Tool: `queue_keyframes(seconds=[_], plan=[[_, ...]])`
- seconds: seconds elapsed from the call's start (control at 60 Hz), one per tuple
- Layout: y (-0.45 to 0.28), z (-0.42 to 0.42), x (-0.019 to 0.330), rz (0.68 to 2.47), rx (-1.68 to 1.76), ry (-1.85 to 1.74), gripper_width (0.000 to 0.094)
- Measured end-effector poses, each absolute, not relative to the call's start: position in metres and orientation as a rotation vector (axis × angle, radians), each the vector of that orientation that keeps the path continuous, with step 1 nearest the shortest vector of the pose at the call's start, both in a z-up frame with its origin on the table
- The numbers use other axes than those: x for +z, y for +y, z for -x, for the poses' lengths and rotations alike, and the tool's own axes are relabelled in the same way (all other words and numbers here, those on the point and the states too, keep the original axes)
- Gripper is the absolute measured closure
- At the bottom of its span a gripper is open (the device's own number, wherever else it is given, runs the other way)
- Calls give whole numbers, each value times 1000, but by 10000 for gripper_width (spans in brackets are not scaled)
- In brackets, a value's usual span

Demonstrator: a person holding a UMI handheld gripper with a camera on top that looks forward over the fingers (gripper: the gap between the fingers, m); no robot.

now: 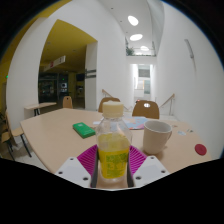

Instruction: Pour water

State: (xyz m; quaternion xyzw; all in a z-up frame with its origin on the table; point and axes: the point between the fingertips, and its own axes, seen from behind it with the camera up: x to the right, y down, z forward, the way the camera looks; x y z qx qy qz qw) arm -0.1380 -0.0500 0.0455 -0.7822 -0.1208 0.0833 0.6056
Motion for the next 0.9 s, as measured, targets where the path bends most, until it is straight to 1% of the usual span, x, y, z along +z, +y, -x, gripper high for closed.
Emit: queue_keyframes(seconds=[0.033, 0.05, 0.083, 0.267, 0.333, 0.417, 0.533, 0.6, 0.667, 0.733, 0.817, 0.833, 0.867, 0.9], plan=[[-50, 139, 46, 1802, 208, -271, 550], [-50, 138, 47, 1799, 218, -259, 586], [-50, 136, 49, 1789, 229, -239, 614], [-47, 144, 49, 1836, 344, -211, 620], [-50, 155, 57, 1851, 435, -183, 619], [-43, 164, 84, 1807, 495, -165, 619], [-41, 184, 135, 1732, 682, -82, 620], [-34, 187, 162, 1688, 852, 48, 618], [-16, 176, 190, 1623, 1057, 287, 619], [15, 142, 188, 1559, 1239, 546, 620], [39, 112, 166, 1522, 1357, 814, 619], [44, 109, 161, 1515, 1381, 856, 621], [31, 112, 157, 1506, 1424, 945, 621], [38, 122, 156, 1501, 1461, 1035, 622]])
